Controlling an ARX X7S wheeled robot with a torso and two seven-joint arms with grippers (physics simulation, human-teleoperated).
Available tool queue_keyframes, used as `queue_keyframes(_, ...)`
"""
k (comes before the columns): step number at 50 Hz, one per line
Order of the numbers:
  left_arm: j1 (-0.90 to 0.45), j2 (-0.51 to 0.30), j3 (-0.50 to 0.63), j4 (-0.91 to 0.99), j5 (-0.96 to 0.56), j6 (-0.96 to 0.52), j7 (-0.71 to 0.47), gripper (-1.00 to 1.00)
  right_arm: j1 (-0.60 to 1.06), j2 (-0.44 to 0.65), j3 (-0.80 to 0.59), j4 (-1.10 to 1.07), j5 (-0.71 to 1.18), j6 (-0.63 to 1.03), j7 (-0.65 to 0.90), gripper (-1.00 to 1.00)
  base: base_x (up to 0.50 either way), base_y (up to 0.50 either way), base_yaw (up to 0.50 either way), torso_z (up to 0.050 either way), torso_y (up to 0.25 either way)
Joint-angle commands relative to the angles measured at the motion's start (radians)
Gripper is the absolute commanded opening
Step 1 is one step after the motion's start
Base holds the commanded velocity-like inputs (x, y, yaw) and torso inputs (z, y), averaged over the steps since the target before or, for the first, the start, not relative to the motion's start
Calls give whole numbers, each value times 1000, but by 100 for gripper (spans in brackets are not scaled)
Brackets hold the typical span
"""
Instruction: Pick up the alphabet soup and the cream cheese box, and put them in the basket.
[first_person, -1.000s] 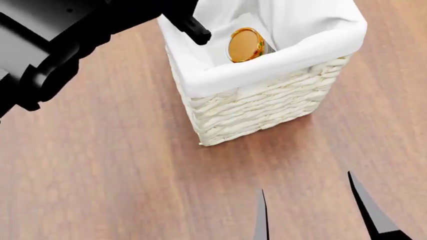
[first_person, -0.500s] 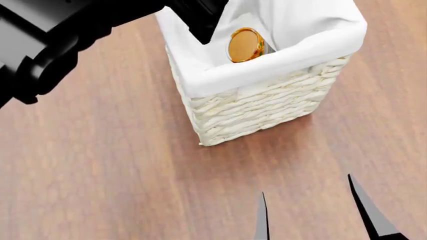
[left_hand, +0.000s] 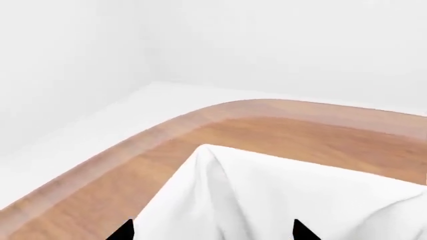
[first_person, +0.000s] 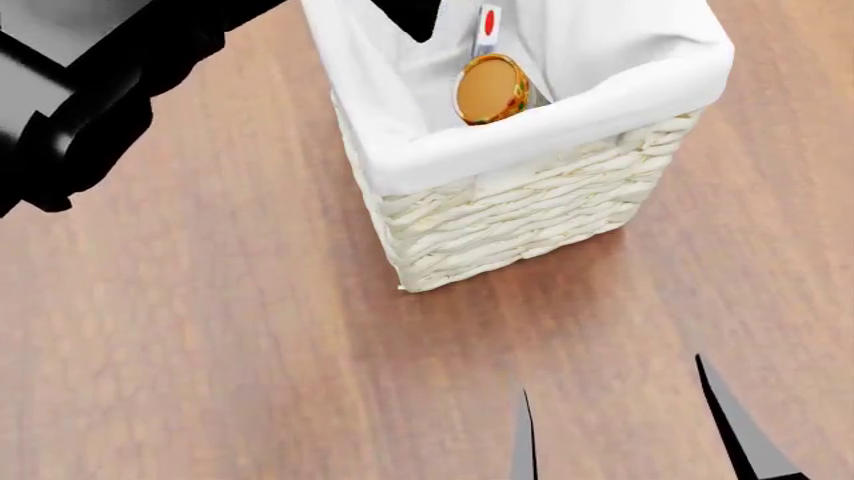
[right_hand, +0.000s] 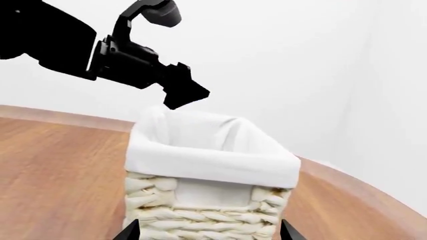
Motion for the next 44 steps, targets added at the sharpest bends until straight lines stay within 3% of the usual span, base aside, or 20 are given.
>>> queue_keyframes(1, 54, -99, -76, 173, -12, 205, -206, 100, -5, 1, -2, -16, -8, 9, 3, 100, 0, 0, 0, 0, 0)
queue_keyframes(2, 64, -144, -106, 266, -34, 232, -246, 100, -3, 1, 0, -13, -4, 11, 3, 100, 0, 0, 0, 0, 0)
queue_keyframes(10, 132, -280, -98, 563, 87, 380, -523, 100, 5, -7, -2, -15, -3, 21, -4, 100, 0, 0, 0, 0, 0)
queue_keyframes(12, 180, -310, -126, 635, 101, 440, -641, 100, 6, -13, -6, -15, -7, 24, -6, 100, 0, 0, 0, 0, 0)
queue_keyframes(14, 218, -326, -97, 672, 238, 485, -813, 100, 3, -17, -8, -16, -10, 17, -5, 100, 0, 0, 0, 0, 0)
queue_keyframes(16, 251, -349, -99, 732, 268, 520, -859, 100, -2, -18, -8, -13, -11, 10, -2, 100, 0, 0, 0, 0, 0)
queue_keyframes(23, 346, -490, -76, 1062, 520, 542, -1214, 100, -11, -19, -5, 3, -8, -6, 2, 100, 0, 0, 0, 0, 0)
queue_keyframes(33, 466, -589, -47, 1265, 620, 564, -1338, 100, 16, -50, -19, 11, 0, -5, -33, 100, 0, 0, 0, 0, 0)
queue_keyframes(44, 535, -641, 1, 1432, 833, 446, -1475, 100, 30, -71, -28, 17, 6, 2, -51, 100, 0, 0, 0, 0, 0)
